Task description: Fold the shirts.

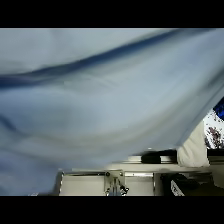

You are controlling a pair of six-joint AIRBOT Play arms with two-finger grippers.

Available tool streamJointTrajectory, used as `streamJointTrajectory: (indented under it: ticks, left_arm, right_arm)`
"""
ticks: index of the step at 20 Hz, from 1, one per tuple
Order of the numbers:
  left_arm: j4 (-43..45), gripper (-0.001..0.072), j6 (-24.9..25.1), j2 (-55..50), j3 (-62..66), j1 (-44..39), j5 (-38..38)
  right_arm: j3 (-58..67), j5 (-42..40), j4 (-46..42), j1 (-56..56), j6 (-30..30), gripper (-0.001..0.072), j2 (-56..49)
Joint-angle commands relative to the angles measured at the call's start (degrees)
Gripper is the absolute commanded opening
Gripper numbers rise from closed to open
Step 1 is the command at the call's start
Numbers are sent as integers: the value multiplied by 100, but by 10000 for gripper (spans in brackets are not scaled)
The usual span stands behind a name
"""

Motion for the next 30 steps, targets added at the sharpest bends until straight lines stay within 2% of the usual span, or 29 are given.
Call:
streamJointTrajectory:
  ticks: [1,3,5,7,9,12,15,18,19,20,21,22,23,25,27,28,29,30]
  left_arm:
    - [649,39,-7,-70,-793,-2,-966]
    - [817,39,-4,-122,-1768,-2,-966]
    - [1021,39,-4,-297,-2824,-2,-802]
    - [1091,39,-7,-634,-3834,2,-323]
    - [1088,39,-7,-1174,-4564,2,330]
    - [1086,40,-90,-2260,-4706,2,876]
    - [1034,39,-498,-3117,-4616,0,1353]
    - [481,40,-1073,-3755,-4618,-11,1349]
    - [260,40,-1119,-3897,-4616,-9,1305]
    - [109,68,-1117,-3976,-4614,-9,1222]
    - [103,290,-1088,-3982,-4566,-4,1025]
    - [131,561,-968,-3971,-4439,44,612]
    - [192,667,-835,-3971,-4256,138,48]
    - [422,653,-450,-3934,-3958,479,-1158]
    - [323,298,-76,-3563,-4177,990,-1891]
    - [63,367,-39,-3178,-4592,1311,-1875]
    - [-249,591,-31,-2809,-5110,1663,-1823]
    - [-492,673,46,-2568,-5608,1998,-1832]
  right_arm:
    - [-2,1888,-153,-4,874,65,-603]
    - [-262,2328,-149,-4,901,65,-1141]
    - [-772,2256,-162,-4,874,65,-1659]
    - [-1419,1711,-229,-4,756,65,-2326]
    - [-1834,717,-162,-4,798,65,-3119]
    - [-1845,-719,745,-4,789,65,-4284]
    - [-1847,-1818,1438,0,796,65,-5016]
    - [-1847,-1777,1692,22,828,65,-5412]
    - [-1847,-1652,1692,44,824,67,-5449]
    - [-1838,-1543,1696,46,780,140,-5427]
    - [-1805,-1394,1679,-2,767,406,-5372]
    - [-1742,-1106,1600,-85,737,585,-5281]
    - [-1679,-765,1440,-186,658,585,-5163]
    - [-1628,79,929,-455,546,584,-4850]
    - [-1635,1377,317,-684,286,584,-4559]
    - [-1685,2068,11,-769,13,584,-4444]
    - [-1825,2490,-125,-857,-223,584,-4323]
    - [-2059,2621,-52,-964,-363,584,-4164]
